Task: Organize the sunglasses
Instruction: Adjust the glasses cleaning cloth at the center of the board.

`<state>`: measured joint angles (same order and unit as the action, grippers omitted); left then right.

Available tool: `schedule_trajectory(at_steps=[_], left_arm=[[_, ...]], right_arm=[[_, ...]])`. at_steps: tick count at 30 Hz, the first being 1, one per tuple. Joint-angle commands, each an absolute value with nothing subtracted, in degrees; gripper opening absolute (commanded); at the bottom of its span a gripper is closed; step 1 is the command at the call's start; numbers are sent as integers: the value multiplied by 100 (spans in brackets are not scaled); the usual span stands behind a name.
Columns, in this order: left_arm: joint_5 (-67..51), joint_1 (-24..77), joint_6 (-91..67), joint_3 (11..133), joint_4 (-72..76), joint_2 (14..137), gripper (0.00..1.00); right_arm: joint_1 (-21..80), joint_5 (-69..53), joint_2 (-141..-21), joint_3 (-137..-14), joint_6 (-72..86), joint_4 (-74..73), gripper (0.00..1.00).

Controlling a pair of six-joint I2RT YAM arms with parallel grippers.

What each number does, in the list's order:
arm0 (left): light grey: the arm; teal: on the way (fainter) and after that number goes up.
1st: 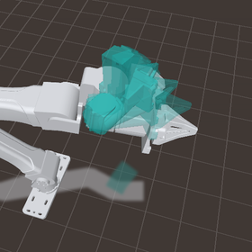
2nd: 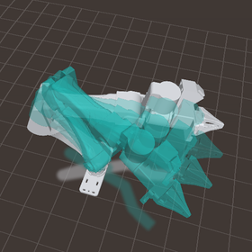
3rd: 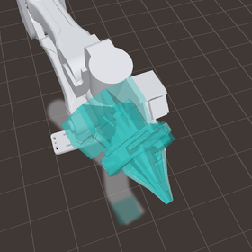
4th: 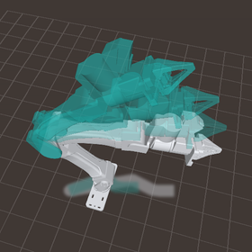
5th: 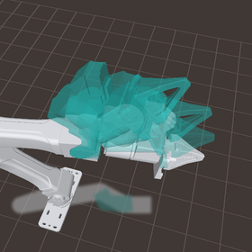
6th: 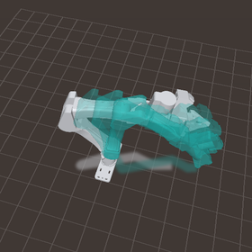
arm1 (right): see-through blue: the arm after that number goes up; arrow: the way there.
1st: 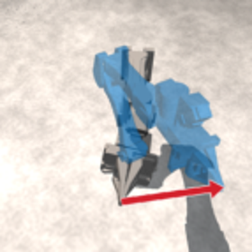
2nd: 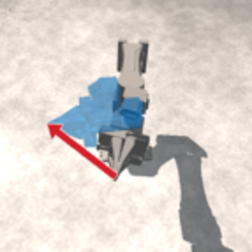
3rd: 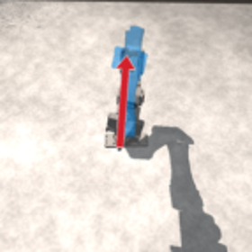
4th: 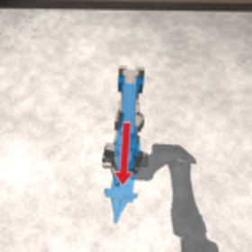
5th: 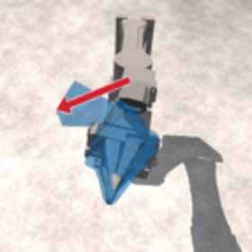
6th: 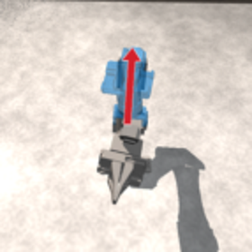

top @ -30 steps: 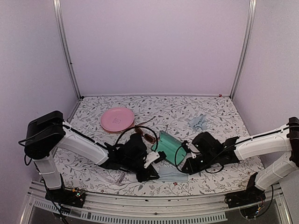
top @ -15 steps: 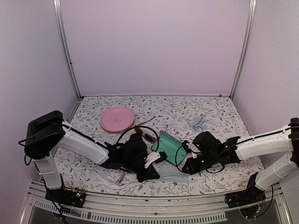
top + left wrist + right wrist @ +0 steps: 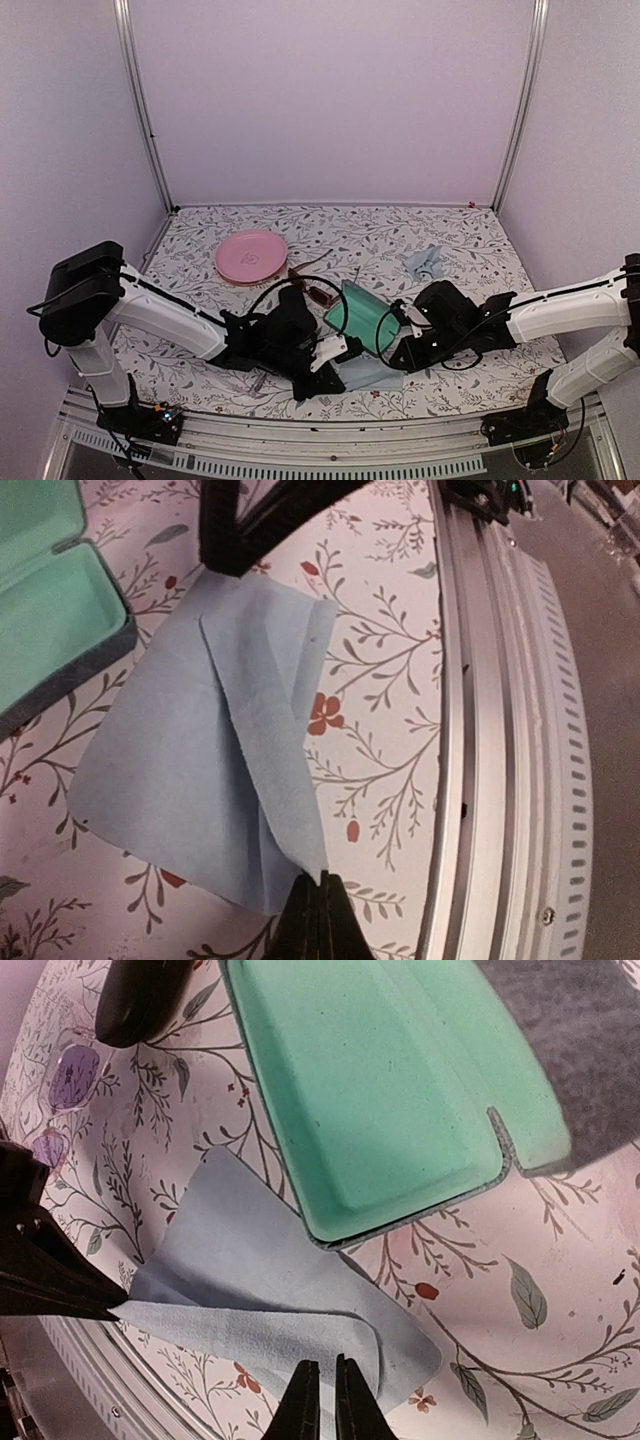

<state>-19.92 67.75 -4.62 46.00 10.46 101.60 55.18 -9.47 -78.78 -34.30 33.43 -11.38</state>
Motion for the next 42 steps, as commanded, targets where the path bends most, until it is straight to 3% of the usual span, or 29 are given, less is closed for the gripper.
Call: schedule_trajectory(at_steps=[1,11,16,21,30,42], left_arm=[[-2055,7052,-5,4589,749,9964,0],[-2469,7243,596,4904,91,10265,0],[-2556,7303,646,4947,38,10358,6],[-2532,7304,635,4885,26,10210,28],[-2366,7027,325,4634,396,9880,62],[-1382,6349,-277,4675,881,10164,61]], right_arm=[[5558,-886,-7692,-3333,3431,-1062,10],[5566,-940,-7599,-3079,3666,-909,15],[5564,-817,-7603,-3111,3737,-1002,27],[5571,-680,-7881,-3288,3654,-1120,34],[5561,-653,-8526,-3629,3414,-1117,35],[5566,-842,-8543,-3558,3297,-919,22]])
